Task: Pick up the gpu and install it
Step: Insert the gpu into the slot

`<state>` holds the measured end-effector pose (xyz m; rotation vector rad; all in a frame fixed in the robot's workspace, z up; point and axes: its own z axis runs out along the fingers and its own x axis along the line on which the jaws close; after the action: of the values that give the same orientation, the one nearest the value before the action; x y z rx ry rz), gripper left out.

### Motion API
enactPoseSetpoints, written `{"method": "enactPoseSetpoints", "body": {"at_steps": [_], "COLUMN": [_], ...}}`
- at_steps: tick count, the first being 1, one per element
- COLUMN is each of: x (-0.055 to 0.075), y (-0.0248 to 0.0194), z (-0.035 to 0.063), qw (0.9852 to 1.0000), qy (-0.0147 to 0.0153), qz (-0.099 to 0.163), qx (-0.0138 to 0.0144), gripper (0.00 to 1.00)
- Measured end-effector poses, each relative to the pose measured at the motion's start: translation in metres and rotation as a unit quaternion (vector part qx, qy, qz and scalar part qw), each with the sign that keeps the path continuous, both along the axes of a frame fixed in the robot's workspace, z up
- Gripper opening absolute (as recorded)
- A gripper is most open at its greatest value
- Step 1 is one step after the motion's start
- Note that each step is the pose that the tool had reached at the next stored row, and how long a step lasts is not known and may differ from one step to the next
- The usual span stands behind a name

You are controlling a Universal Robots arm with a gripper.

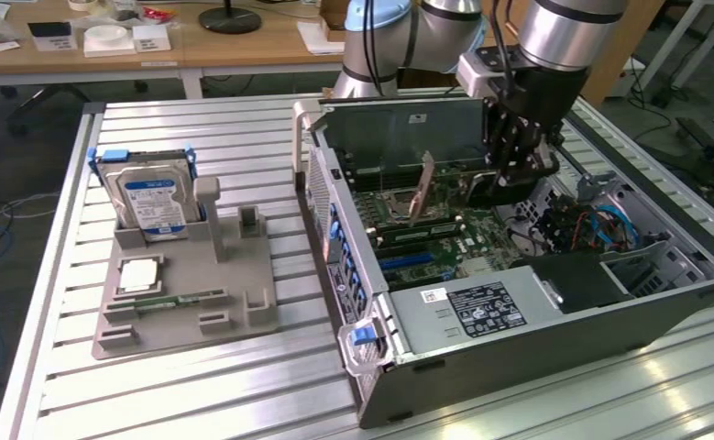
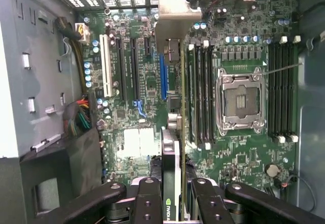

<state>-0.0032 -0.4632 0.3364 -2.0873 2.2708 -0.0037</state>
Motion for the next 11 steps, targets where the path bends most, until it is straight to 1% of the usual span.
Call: {"method": "enactPoseSetpoints", "body": {"at_steps": [6,11], "x": [-0.0083,-0.0105], "y": [0.0000,0.0000], "z": [-0.0046,-0.0095], "qw": [1.0000,1.0000], "qy": [0.0000,0.0000], "qz": [0.000,0.000], "qx": [0.0000,0.0000], "gripper": [0.27,0.27]}}
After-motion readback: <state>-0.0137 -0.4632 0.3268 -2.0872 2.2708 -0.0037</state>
